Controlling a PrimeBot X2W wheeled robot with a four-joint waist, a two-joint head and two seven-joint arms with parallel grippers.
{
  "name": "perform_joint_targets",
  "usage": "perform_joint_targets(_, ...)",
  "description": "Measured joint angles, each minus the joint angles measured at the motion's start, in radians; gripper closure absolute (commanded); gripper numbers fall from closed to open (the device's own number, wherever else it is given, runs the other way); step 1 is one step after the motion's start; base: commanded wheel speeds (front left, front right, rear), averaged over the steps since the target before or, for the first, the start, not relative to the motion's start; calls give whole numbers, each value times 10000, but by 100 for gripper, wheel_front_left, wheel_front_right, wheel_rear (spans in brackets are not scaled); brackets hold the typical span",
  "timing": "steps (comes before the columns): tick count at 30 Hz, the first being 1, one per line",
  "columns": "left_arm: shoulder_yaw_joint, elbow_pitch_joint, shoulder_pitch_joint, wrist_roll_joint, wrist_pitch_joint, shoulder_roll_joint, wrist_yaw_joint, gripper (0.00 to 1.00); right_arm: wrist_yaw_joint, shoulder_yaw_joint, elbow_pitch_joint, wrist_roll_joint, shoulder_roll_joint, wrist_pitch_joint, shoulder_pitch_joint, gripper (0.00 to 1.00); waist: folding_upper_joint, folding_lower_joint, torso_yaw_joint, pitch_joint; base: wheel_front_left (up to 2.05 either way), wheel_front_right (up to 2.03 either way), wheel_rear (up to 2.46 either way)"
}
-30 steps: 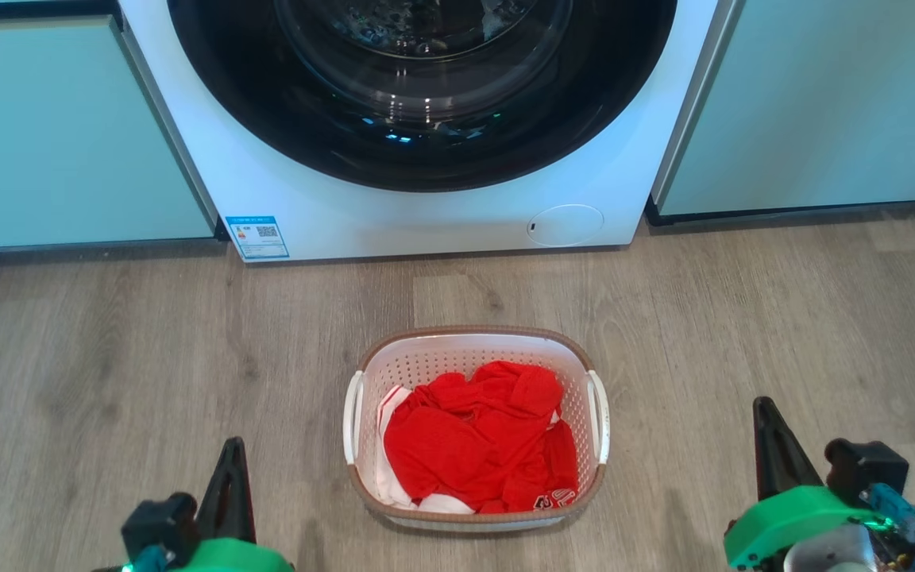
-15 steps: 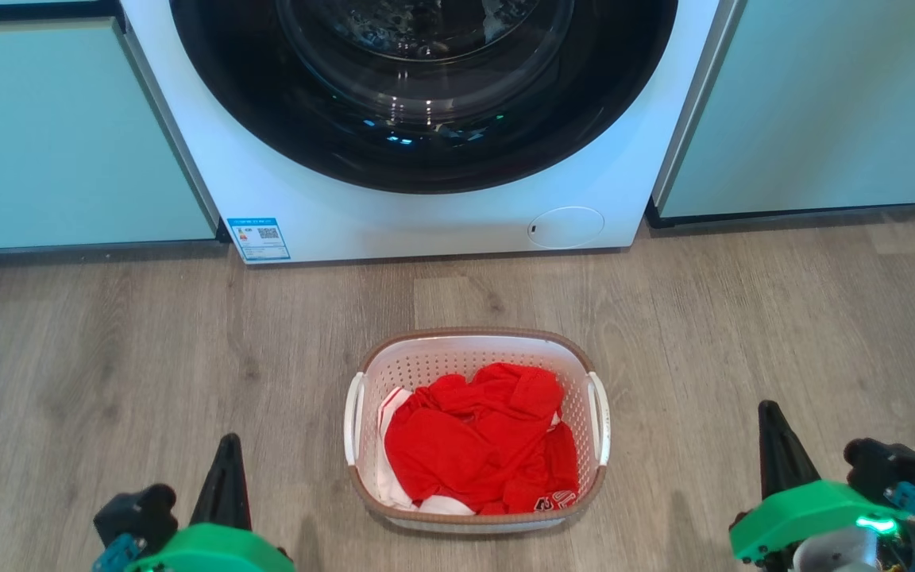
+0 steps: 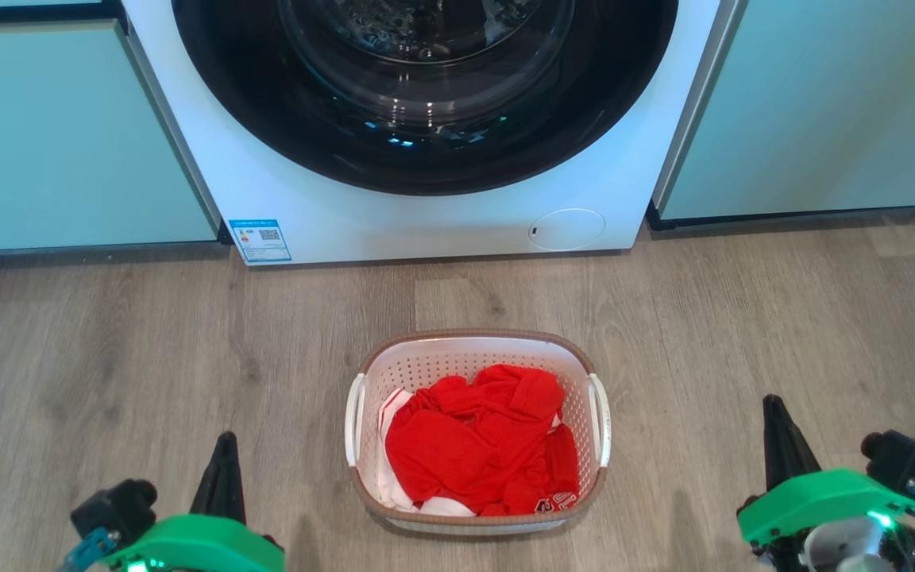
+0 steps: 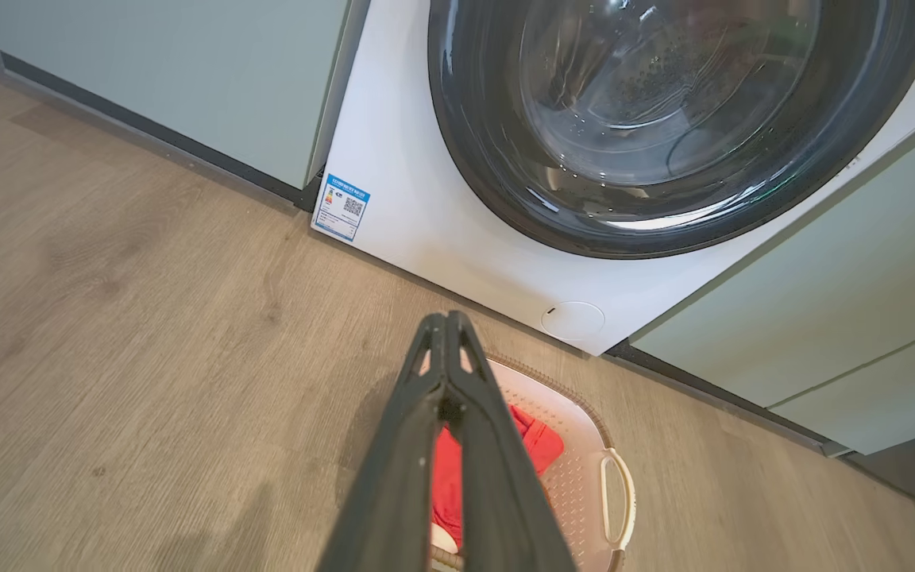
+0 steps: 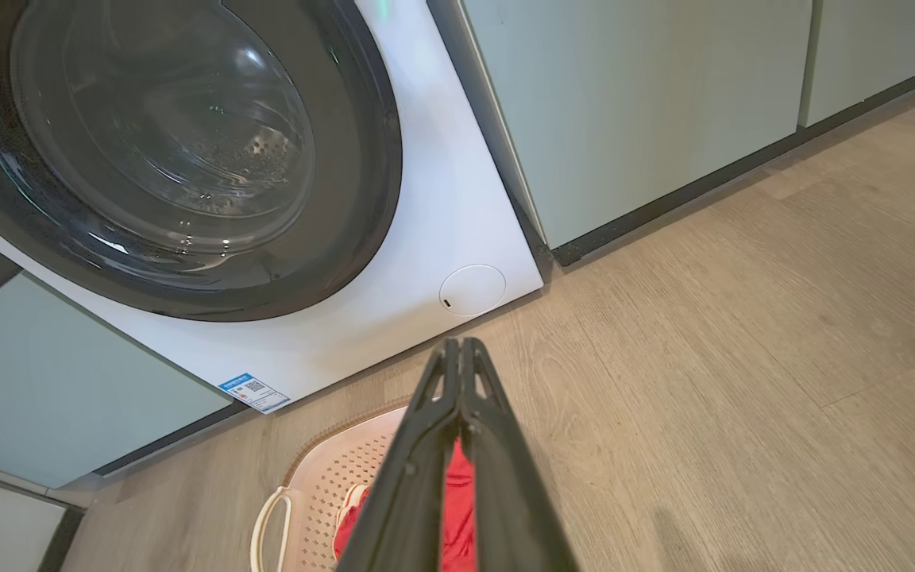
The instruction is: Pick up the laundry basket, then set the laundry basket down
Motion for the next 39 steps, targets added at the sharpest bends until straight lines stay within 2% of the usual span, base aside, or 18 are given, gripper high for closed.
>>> perform_joint_targets(39, 648, 422, -770, -4591, 1016, 36, -690, 100, -2, -357, 115, 4644, -58, 1041, -337, 100, 0, 0, 49, -101, 0, 0, 0)
